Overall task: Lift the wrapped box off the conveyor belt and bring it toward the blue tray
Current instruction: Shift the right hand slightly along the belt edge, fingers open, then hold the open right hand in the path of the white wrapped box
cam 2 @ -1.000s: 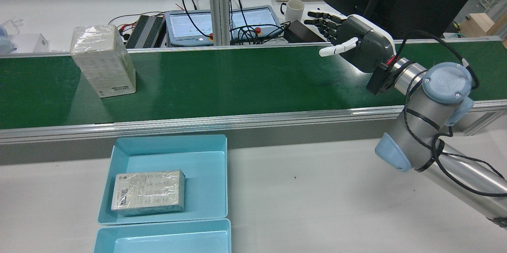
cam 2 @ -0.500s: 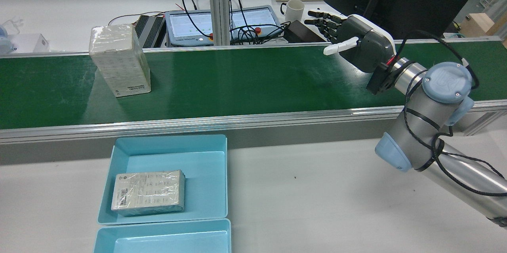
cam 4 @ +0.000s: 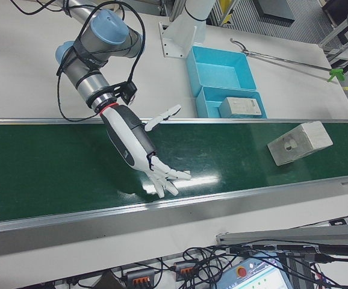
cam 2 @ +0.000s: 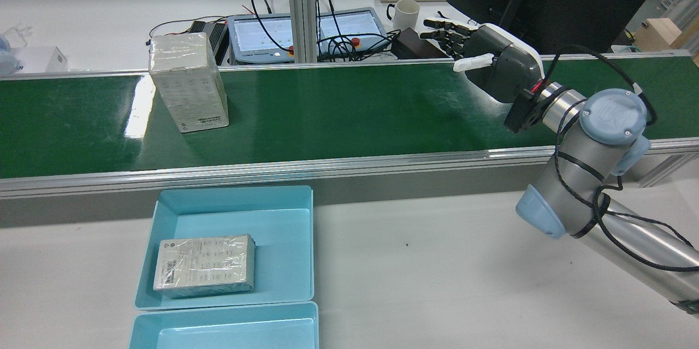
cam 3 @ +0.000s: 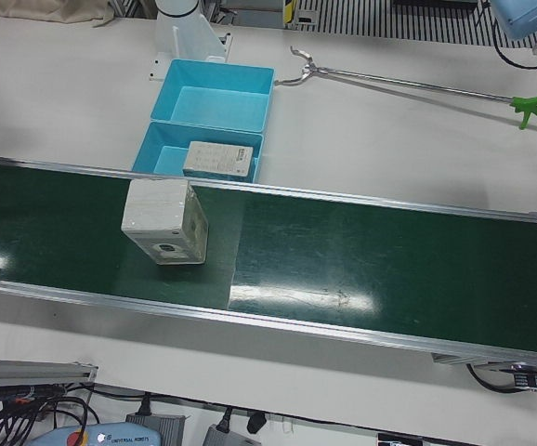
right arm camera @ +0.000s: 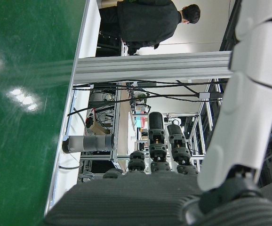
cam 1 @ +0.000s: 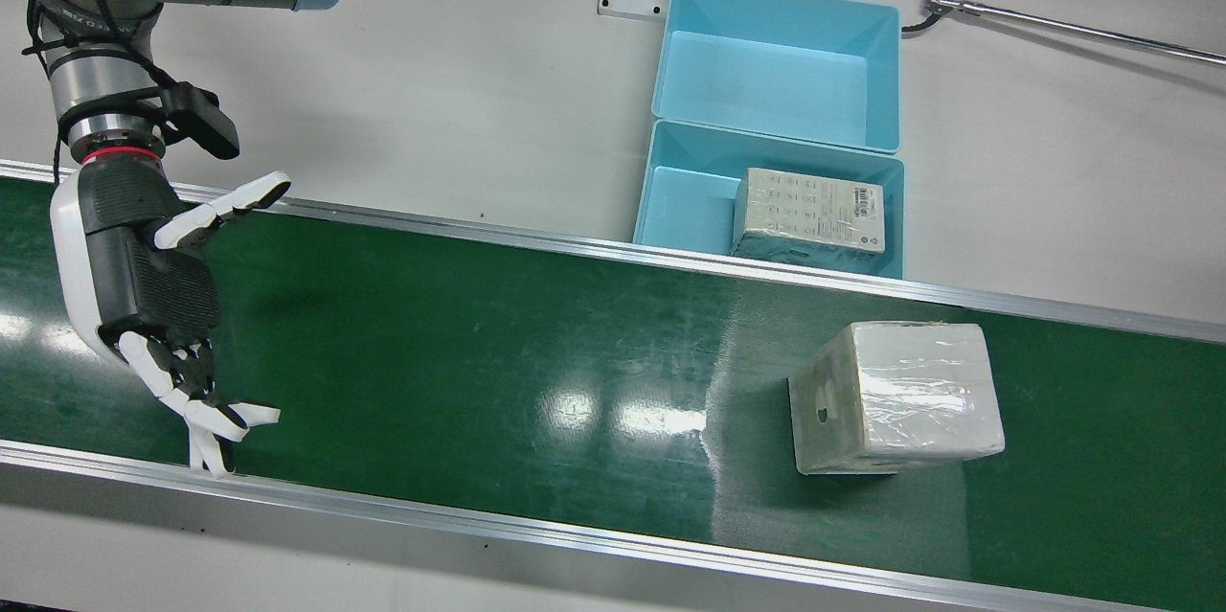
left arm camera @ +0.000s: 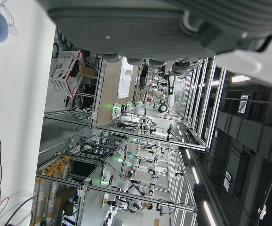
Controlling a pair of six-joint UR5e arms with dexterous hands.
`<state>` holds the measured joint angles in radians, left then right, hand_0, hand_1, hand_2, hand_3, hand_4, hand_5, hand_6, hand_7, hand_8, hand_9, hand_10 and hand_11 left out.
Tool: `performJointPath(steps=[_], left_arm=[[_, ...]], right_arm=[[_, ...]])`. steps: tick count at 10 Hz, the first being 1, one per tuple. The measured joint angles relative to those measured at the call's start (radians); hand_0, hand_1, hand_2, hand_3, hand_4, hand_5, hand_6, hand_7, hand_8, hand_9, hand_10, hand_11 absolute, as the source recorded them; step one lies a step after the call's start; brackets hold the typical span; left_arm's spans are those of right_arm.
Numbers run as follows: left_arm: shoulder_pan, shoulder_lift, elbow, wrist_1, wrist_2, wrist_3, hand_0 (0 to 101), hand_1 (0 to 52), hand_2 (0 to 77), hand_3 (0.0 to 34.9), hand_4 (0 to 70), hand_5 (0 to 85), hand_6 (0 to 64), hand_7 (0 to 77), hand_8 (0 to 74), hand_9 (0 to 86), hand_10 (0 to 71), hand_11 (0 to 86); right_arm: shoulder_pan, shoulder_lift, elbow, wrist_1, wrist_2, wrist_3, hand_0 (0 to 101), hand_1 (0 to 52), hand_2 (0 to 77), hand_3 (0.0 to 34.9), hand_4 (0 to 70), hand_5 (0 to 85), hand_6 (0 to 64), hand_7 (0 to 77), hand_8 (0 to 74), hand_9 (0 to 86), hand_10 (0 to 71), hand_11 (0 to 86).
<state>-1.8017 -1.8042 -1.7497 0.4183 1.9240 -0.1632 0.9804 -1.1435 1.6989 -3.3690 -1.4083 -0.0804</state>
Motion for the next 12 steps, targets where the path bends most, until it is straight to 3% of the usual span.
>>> performJointPath(steps=[5, 6, 7, 12], left_arm=[[0.000, 0.000, 0.000, 0.000, 0.000, 0.000, 0, 0.0, 0.5, 0.0, 0.0, 1.1, 0.5, 0.5, 0.5, 0.5, 0.5, 0.5], [0.000, 0.000, 0.000, 0.000, 0.000, 0.000, 0, 0.0, 0.5, 0.0, 0.0, 1.1, 0.5, 0.5, 0.5, 0.5, 0.0, 0.5], [0.000, 0.000, 0.000, 0.000, 0.000, 0.000, 0, 0.0, 0.5, 0.0, 0.0, 1.1, 0.5, 0.5, 0.5, 0.5, 0.0, 0.5], [0.000, 0.000, 0.000, 0.000, 0.000, 0.000, 0, 0.0, 0.5, 0.0, 0.0, 1.1, 0.0, 0.5, 0.5, 0.5, 0.5, 0.5]], right_arm=[[-0.003, -0.002, -0.005, 0.026, 0.000, 0.009, 43, 7.6, 9.3, 0.0, 19.6, 14.2, 12.5, 28.4, 9.8, 13.6, 2.7, 1.1], [-0.003, -0.002, -0.007, 0.032, -0.001, 0.009, 43, 7.6, 10.4, 0.0, 19.6, 14.7, 13.1, 29.5, 9.8, 13.1, 0.0, 5.4], [-0.002, -0.002, -0.009, 0.036, -0.001, 0.009, 45, 9.8, 9.8, 0.0, 16.9, 14.7, 9.8, 26.7, 4.9, 10.4, 0.0, 1.6], [-0.014, 0.001, -0.017, 0.036, -0.002, 0.003, 46, 13.6, 8.2, 0.0, 12.0, 12.5, 9.3, 22.9, 5.5, 7.1, 0.5, 1.1]])
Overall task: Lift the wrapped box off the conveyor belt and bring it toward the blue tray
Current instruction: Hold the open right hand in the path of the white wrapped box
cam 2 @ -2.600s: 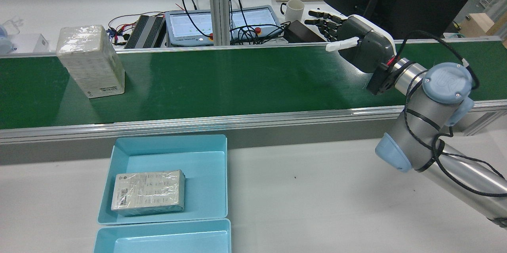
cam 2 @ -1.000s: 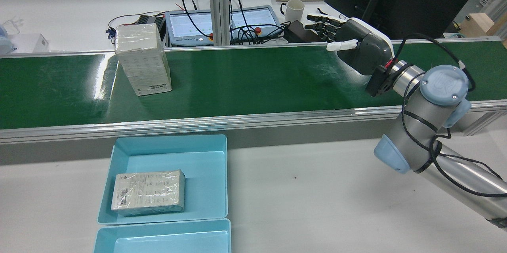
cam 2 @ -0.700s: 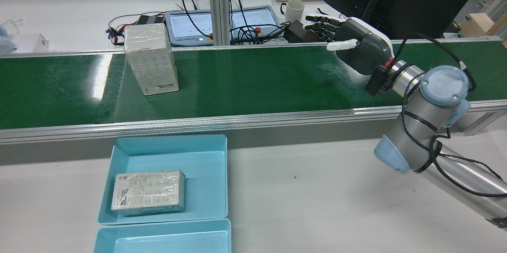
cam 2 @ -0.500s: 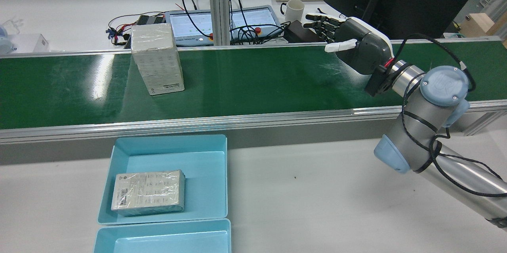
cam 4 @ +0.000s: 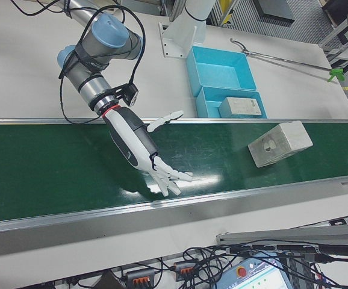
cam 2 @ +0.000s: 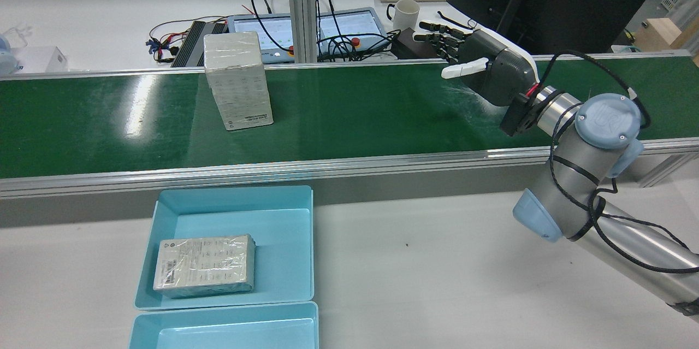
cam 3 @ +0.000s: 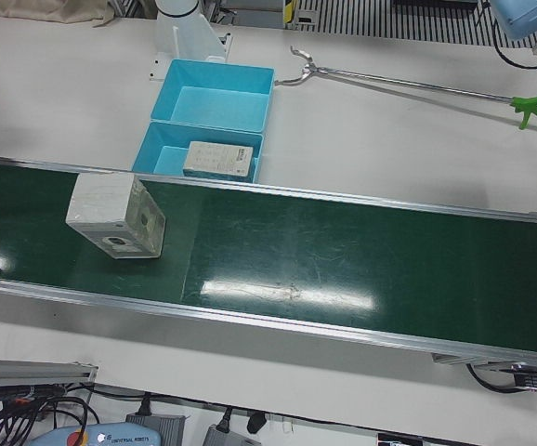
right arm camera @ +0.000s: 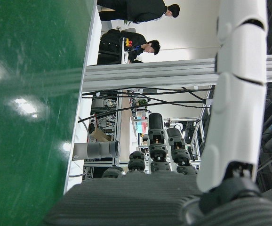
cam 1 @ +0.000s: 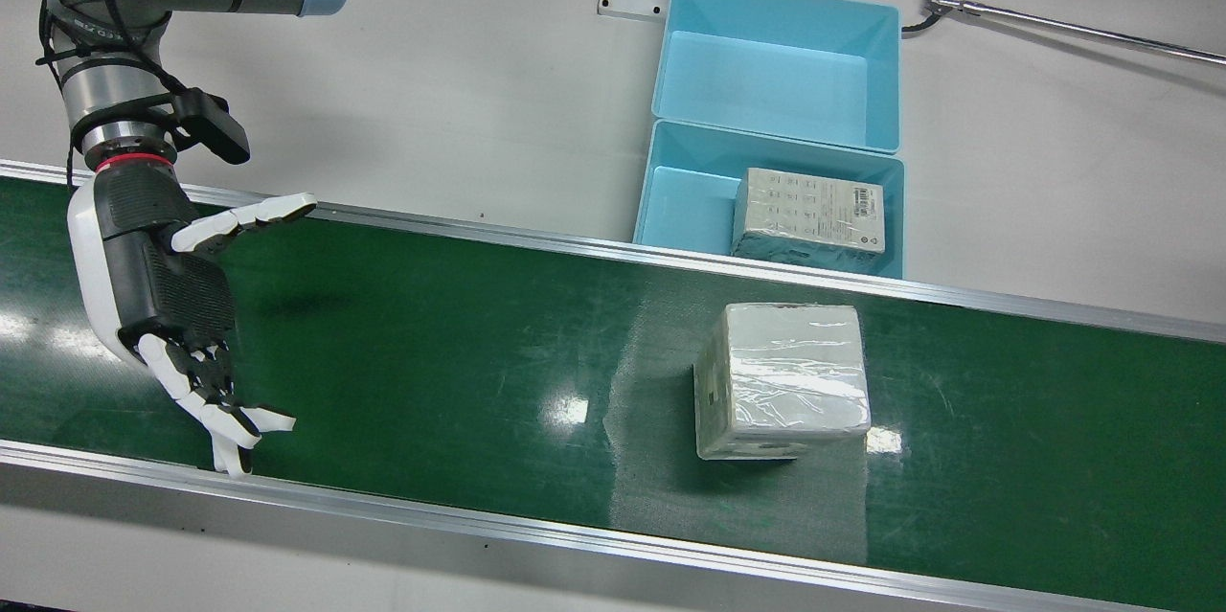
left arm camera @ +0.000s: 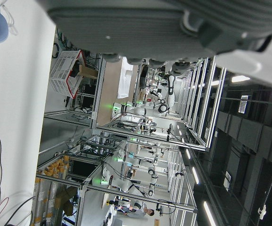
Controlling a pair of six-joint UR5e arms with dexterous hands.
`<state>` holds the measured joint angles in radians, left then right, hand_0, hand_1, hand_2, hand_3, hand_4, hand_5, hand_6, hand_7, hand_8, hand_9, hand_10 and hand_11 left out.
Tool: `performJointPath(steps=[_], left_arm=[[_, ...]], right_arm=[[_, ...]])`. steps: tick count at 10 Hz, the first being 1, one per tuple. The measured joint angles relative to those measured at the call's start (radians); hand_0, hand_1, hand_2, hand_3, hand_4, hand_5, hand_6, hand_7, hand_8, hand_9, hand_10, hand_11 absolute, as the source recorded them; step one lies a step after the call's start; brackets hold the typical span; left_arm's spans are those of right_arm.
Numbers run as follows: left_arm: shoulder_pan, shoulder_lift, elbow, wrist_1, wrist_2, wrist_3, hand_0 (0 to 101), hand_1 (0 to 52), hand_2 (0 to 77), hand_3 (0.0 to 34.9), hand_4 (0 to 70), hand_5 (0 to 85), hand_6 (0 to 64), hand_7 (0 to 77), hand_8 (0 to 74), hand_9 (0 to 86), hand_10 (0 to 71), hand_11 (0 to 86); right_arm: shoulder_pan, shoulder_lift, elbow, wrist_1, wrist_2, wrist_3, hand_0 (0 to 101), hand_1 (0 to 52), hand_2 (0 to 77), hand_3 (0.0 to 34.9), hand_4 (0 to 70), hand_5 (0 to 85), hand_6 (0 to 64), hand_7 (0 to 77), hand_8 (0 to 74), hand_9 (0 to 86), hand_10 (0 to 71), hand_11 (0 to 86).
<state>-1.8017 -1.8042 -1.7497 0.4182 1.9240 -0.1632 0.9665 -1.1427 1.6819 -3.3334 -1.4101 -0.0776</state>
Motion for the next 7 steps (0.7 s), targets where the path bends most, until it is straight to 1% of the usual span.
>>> performJointPath(steps=[3, 4, 6, 7], left_arm=[[0.000, 0.000, 0.000, 0.000, 0.000, 0.000, 0, 0.0, 1.1, 0.0, 0.0, 1.1, 0.5, 0.5, 0.5, 0.5, 0.0, 0.5], [0.000, 0.000, 0.000, 0.000, 0.000, 0.000, 0, 0.0, 1.1, 0.0, 0.0, 1.1, 0.5, 0.5, 0.5, 0.5, 0.5, 0.5], [0.000, 0.000, 0.000, 0.000, 0.000, 0.000, 0, 0.0, 0.5, 0.0, 0.0, 1.1, 0.5, 0.5, 0.5, 0.5, 0.0, 0.5], [0.000, 0.000, 0.000, 0.000, 0.000, 0.000, 0, 0.0, 1.1, 0.0, 0.0, 1.1, 0.5, 0.5, 0.5, 0.5, 0.0, 0.5]], right_arm=[[-0.004, 0.001, -0.010, -0.002, 0.002, -0.001, 46, 13.1, 8.7, 0.0, 10.9, 12.0, 9.3, 22.4, 5.5, 7.1, 0.5, 1.1], [-0.004, 0.002, -0.010, -0.003, 0.002, -0.001, 46, 11.5, 9.3, 0.0, 10.9, 12.0, 9.3, 22.4, 5.5, 7.1, 0.0, 1.1], [-0.007, 0.002, -0.011, -0.004, 0.003, 0.000, 46, 11.5, 9.3, 0.0, 10.9, 12.0, 9.3, 22.4, 5.5, 7.1, 0.0, 1.6], [-0.009, 0.001, -0.011, -0.004, 0.003, 0.000, 46, 10.9, 8.2, 0.0, 12.5, 12.0, 9.3, 22.4, 5.5, 7.1, 0.5, 1.1]])
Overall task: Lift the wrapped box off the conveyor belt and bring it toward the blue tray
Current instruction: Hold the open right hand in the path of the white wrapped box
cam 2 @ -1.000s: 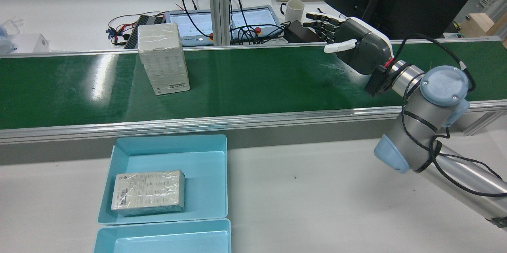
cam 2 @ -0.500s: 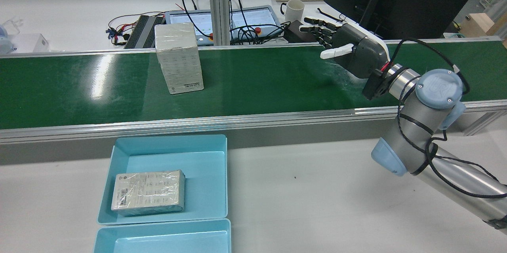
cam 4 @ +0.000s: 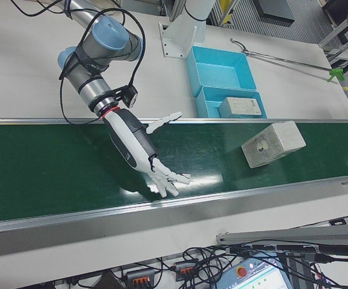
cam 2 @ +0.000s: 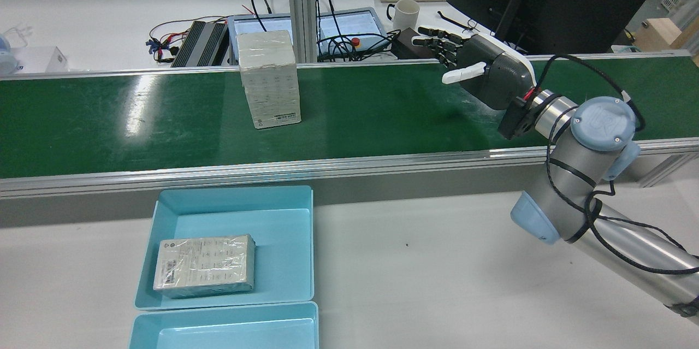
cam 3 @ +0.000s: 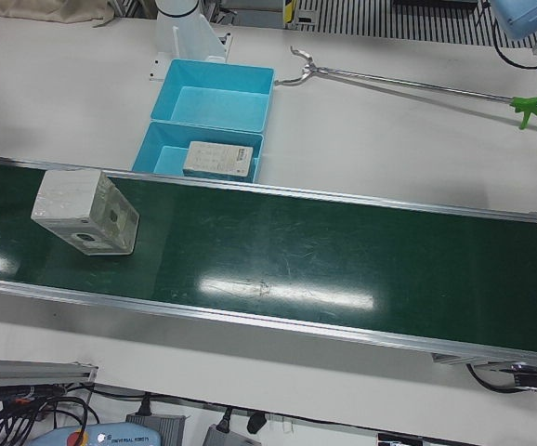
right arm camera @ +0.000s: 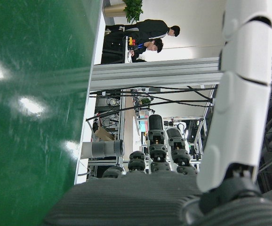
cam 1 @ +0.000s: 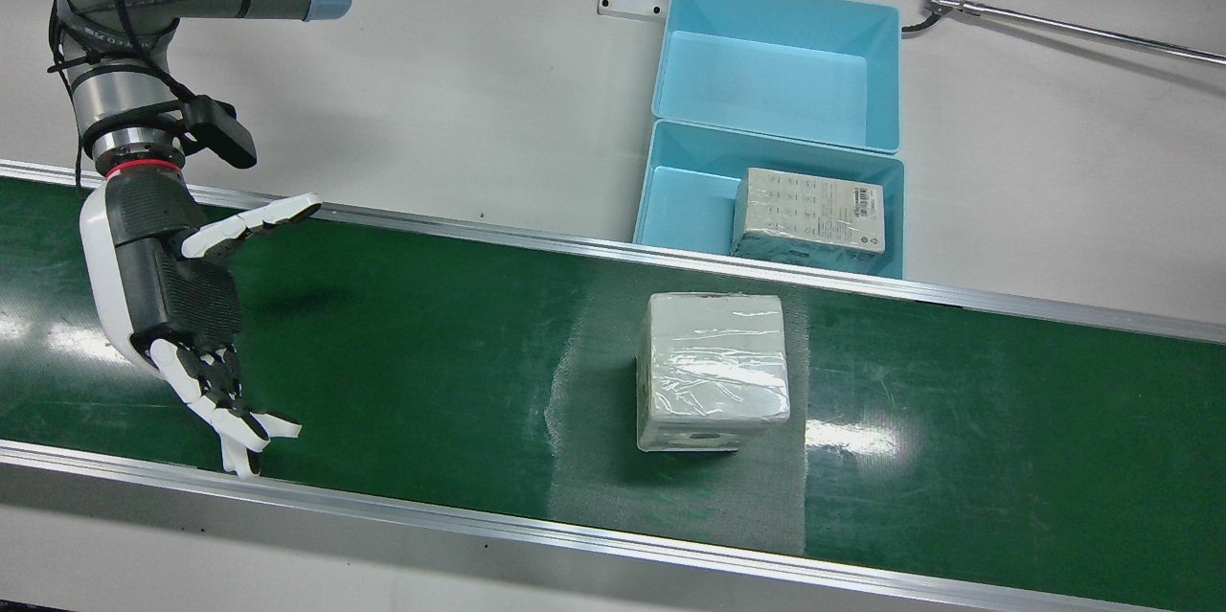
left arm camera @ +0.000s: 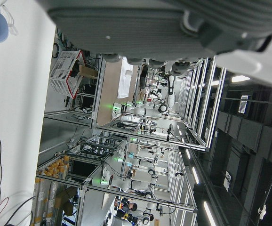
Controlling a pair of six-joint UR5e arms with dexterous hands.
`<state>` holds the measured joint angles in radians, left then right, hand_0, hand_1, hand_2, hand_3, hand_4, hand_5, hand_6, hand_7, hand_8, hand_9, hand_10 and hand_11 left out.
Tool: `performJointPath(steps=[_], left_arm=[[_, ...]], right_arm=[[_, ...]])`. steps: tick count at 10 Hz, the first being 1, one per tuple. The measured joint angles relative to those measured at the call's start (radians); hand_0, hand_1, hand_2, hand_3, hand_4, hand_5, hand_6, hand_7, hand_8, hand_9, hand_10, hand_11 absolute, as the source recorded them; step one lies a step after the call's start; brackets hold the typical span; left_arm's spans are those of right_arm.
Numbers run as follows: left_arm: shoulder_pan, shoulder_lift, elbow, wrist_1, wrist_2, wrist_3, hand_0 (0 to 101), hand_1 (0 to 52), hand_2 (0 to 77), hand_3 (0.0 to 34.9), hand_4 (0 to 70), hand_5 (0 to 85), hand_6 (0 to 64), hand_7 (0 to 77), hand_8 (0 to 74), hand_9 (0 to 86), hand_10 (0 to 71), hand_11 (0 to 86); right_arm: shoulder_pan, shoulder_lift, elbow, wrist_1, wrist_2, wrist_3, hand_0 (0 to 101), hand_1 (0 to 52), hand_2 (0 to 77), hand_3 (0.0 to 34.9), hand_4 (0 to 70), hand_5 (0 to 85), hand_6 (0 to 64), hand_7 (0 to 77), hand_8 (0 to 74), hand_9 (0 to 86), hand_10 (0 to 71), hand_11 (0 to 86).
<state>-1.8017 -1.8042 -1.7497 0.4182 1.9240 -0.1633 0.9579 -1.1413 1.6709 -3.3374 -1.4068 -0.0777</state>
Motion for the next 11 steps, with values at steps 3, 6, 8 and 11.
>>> performJointPath(steps=[3, 6, 8, 11], left_arm=[[0.000, 0.000, 0.000, 0.000, 0.000, 0.000, 0, 0.0, 0.5, 0.0, 0.0, 1.1, 0.5, 0.5, 0.5, 0.5, 0.5, 0.5], [0.000, 0.000, 0.000, 0.000, 0.000, 0.000, 0, 0.0, 0.5, 0.0, 0.0, 1.1, 0.5, 0.5, 0.5, 0.5, 0.5, 0.5], [0.000, 0.000, 0.000, 0.000, 0.000, 0.000, 0, 0.0, 1.1, 0.0, 0.0, 1.1, 0.5, 0.5, 0.5, 0.5, 0.5, 0.5], [0.000, 0.000, 0.000, 0.000, 0.000, 0.000, 0, 0.0, 1.1, 0.0, 0.0, 1.1, 0.5, 0.5, 0.5, 0.5, 0.5, 0.5]], right_arm=[[-0.004, -0.001, 0.000, 0.001, 0.001, 0.002, 46, 10.9, 8.2, 0.0, 9.8, 12.0, 8.2, 21.3, 4.9, 7.1, 0.5, 1.1], [-0.001, -0.001, 0.000, 0.001, 0.001, 0.005, 46, 12.5, 12.0, 0.0, 12.5, 13.6, 8.2, 21.3, 6.0, 6.5, 0.5, 1.1], [0.003, -0.001, 0.000, 0.000, 0.000, 0.006, 46, 12.5, 12.0, 0.0, 14.7, 13.6, 10.4, 25.1, 8.2, 10.4, 0.5, 1.1], [0.006, -0.001, 0.001, -0.001, -0.001, 0.007, 46, 12.0, 10.4, 0.0, 15.8, 14.2, 10.4, 25.1, 8.2, 9.8, 0.5, 1.1]])
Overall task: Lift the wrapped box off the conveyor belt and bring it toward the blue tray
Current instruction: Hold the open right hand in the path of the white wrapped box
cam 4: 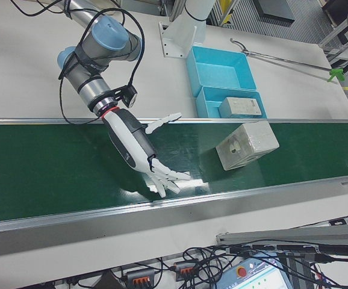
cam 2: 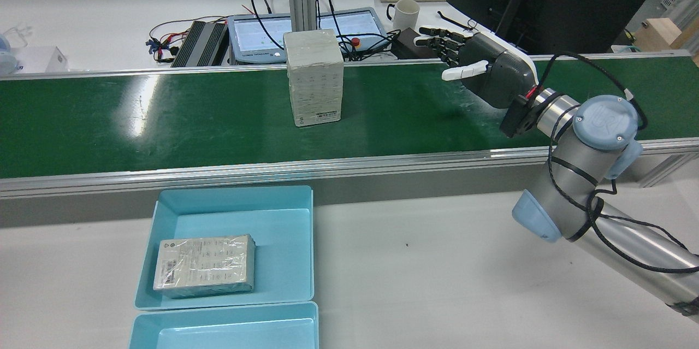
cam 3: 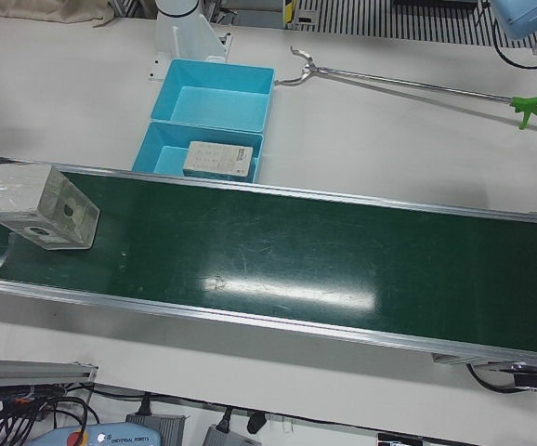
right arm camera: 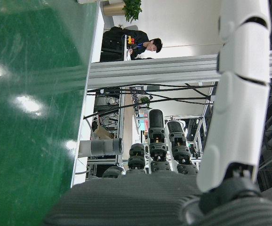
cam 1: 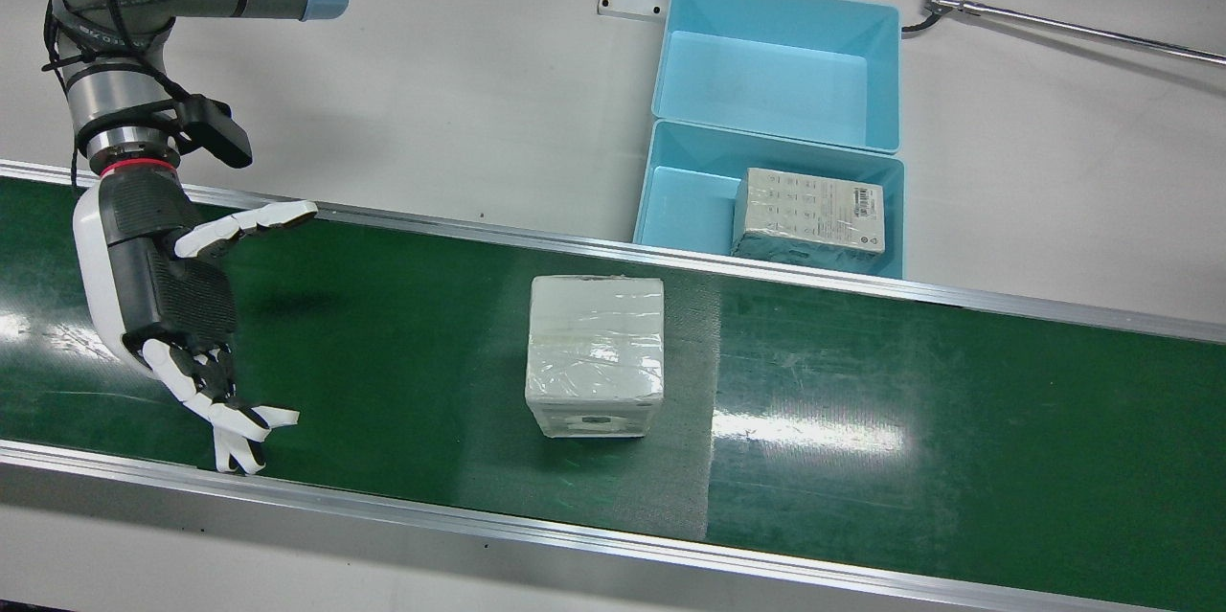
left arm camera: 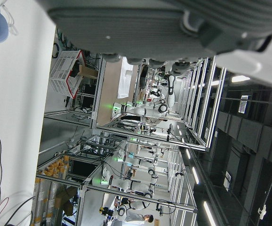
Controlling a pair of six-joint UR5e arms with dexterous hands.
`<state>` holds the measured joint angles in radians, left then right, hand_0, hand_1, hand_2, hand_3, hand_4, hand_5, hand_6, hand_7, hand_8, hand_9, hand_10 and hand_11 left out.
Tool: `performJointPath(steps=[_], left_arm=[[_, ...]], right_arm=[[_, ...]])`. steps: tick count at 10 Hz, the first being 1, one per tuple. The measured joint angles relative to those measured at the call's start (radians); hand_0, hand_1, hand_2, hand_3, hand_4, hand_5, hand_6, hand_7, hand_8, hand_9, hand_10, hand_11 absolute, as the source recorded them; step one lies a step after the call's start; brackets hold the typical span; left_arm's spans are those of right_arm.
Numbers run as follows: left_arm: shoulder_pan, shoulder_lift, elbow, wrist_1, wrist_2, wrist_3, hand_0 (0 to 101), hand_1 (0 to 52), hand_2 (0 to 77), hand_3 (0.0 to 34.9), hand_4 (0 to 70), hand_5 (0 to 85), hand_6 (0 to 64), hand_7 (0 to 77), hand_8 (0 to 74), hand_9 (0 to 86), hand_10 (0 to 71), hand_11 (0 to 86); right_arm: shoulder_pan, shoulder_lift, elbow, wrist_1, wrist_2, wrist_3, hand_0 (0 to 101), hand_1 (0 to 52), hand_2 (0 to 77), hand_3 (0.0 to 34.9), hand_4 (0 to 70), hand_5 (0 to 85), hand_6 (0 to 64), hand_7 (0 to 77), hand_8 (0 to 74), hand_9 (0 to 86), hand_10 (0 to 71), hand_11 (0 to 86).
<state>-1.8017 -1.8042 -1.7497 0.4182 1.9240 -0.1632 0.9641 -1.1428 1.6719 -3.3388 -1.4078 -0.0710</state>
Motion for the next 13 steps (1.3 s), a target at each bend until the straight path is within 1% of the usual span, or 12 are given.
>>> performJointPath(steps=[1, 2, 3, 4, 5, 6, 10, 12, 13], left_arm=[[0.000, 0.000, 0.000, 0.000, 0.000, 0.000, 0, 0.0, 1.1, 0.0, 0.0, 1.1, 0.0, 0.5, 0.5, 0.5, 0.5, 0.5], [0.000, 0.000, 0.000, 0.000, 0.000, 0.000, 0, 0.0, 1.1, 0.0, 0.0, 1.1, 0.5, 0.5, 0.5, 0.5, 0.5, 0.5], [0.000, 0.000, 0.000, 0.000, 0.000, 0.000, 0, 0.0, 0.5, 0.0, 0.0, 1.1, 0.0, 0.5, 0.5, 0.5, 0.5, 0.5], [0.000, 0.000, 0.000, 0.000, 0.000, 0.000, 0, 0.0, 0.5, 0.0, 0.0, 1.1, 0.0, 0.5, 0.5, 0.5, 0.5, 0.5], [0.000, 0.000, 0.000, 0.000, 0.000, 0.000, 0, 0.0, 0.5, 0.0, 0.0, 1.1, 0.0, 0.5, 0.5, 0.5, 0.5, 0.5], [0.000, 0.000, 0.000, 0.000, 0.000, 0.000, 0, 0.0, 0.5, 0.0, 0.0, 1.1, 0.0, 0.5, 0.5, 0.5, 0.5, 0.5], [0.000, 0.000, 0.000, 0.000, 0.000, 0.000, 0, 0.0, 0.5, 0.0, 0.0, 1.1, 0.5, 0.5, 0.5, 0.5, 0.0, 0.5], [0.000, 0.000, 0.000, 0.000, 0.000, 0.000, 0, 0.0, 1.1, 0.0, 0.0, 1.1, 0.5, 0.5, 0.5, 0.5, 0.5, 0.5], [0.000, 0.000, 0.000, 0.000, 0.000, 0.000, 0, 0.0, 1.1, 0.0, 0.0, 1.1, 0.5, 0.5, 0.5, 0.5, 0.5, 0.5]], right_arm=[[0.000, 0.000, 0.000, -0.001, 0.000, 0.000, 46, 12.0, 10.4, 0.0, 15.8, 14.2, 10.4, 25.1, 8.2, 9.8, 0.5, 1.1], [-0.001, -0.001, -0.004, -0.001, 0.001, 0.000, 46, 9.8, 8.7, 0.0, 14.2, 13.6, 10.4, 25.1, 8.2, 9.8, 0.5, 1.1], [-0.002, -0.001, -0.009, -0.001, 0.001, 0.002, 47, 10.4, 8.7, 0.0, 10.4, 13.1, 9.3, 23.5, 6.5, 7.6, 0.5, 1.1], [-0.004, -0.001, -0.014, -0.001, 0.001, 0.003, 46, 10.4, 8.7, 0.0, 11.5, 13.1, 7.6, 21.3, 6.5, 7.6, 0.5, 1.1], [-0.006, -0.001, -0.016, 0.000, 0.002, 0.004, 46, 10.4, 8.7, 0.0, 11.5, 13.1, 7.6, 21.3, 6.5, 7.6, 0.5, 1.1], [-0.008, -0.001, -0.017, 0.000, 0.002, 0.005, 46, 12.0, 7.6, 0.0, 11.5, 13.1, 7.6, 20.7, 5.5, 5.4, 0.0, 1.1], [-0.002, 0.000, -0.015, 0.001, -0.001, 0.005, 46, 12.0, 8.2, 0.0, 11.5, 13.1, 7.6, 20.7, 6.0, 5.4, 0.5, 1.1], [-0.002, 0.000, -0.015, 0.001, -0.002, 0.004, 46, 12.0, 8.2, 0.0, 12.5, 13.1, 7.6, 20.7, 5.5, 5.4, 0.5, 1.1], [-0.002, 0.000, -0.014, 0.001, -0.002, 0.004, 46, 12.0, 8.2, 0.0, 12.5, 13.1, 8.2, 21.3, 5.5, 6.5, 0.5, 1.1]])
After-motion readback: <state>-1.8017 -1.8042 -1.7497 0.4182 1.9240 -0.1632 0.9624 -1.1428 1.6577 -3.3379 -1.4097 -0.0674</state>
